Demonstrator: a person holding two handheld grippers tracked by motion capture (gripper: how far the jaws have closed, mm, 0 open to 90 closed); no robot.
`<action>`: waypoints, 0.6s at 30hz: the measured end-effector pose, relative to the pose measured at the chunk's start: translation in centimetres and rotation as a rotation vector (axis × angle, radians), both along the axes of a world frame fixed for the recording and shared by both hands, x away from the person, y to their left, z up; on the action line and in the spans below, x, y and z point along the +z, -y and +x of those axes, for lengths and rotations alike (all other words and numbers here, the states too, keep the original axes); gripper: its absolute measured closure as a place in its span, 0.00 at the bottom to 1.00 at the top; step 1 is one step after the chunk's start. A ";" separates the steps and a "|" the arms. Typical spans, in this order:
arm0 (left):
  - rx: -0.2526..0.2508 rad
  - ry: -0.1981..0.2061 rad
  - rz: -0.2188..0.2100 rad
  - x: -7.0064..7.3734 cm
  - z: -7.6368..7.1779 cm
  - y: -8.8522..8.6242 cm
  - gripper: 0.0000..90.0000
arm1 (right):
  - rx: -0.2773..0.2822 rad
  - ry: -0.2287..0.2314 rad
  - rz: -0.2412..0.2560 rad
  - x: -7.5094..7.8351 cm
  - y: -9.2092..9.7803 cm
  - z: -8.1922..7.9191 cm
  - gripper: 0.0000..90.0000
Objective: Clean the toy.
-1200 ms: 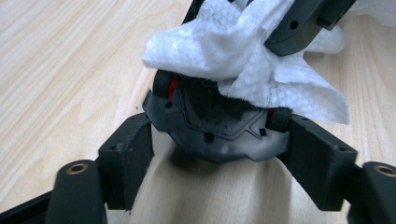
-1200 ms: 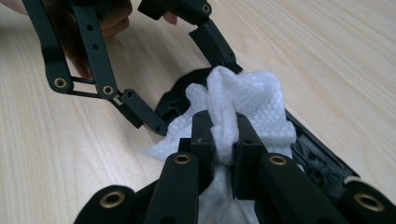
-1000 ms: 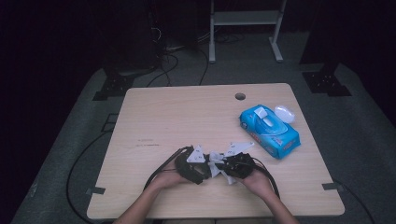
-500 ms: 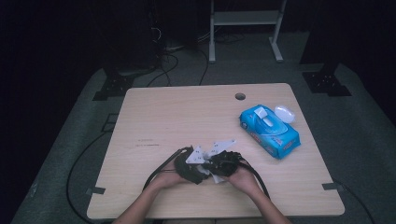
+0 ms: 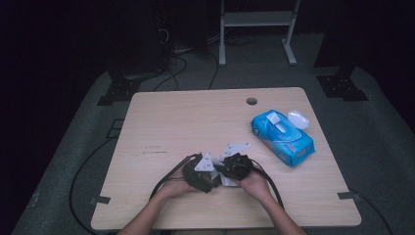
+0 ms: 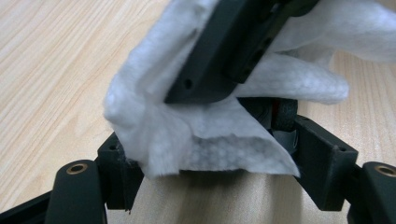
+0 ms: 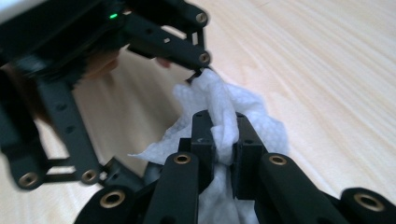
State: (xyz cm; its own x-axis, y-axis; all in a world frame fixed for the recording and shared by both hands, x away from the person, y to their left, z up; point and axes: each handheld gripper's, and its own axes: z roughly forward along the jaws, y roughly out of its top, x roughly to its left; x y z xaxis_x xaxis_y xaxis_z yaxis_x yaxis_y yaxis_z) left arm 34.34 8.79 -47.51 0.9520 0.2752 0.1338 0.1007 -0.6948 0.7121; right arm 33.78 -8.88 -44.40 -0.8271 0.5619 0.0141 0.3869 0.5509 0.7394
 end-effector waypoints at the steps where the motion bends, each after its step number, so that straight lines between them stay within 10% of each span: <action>1: 0.000 0.001 0.001 0.0 0.0 0.0 0.29 | 0.008 0.001 -0.007 0.0 0.0 -0.1 0.91; 18: -0.002 -0.003 0.002 0.1 0.1 -0.3 0.29 | -0.135 0.002 -0.002 0.2 8.2 -1.4 0.90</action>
State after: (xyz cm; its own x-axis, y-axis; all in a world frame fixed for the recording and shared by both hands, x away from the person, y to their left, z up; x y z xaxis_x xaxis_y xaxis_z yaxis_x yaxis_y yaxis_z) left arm 34.43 9.04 -47.45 0.9530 0.2729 0.1313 0.1014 -0.6961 0.7107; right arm 32.37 -17.10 -44.18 -0.7442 0.6678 0.0118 0.4563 0.4954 0.7392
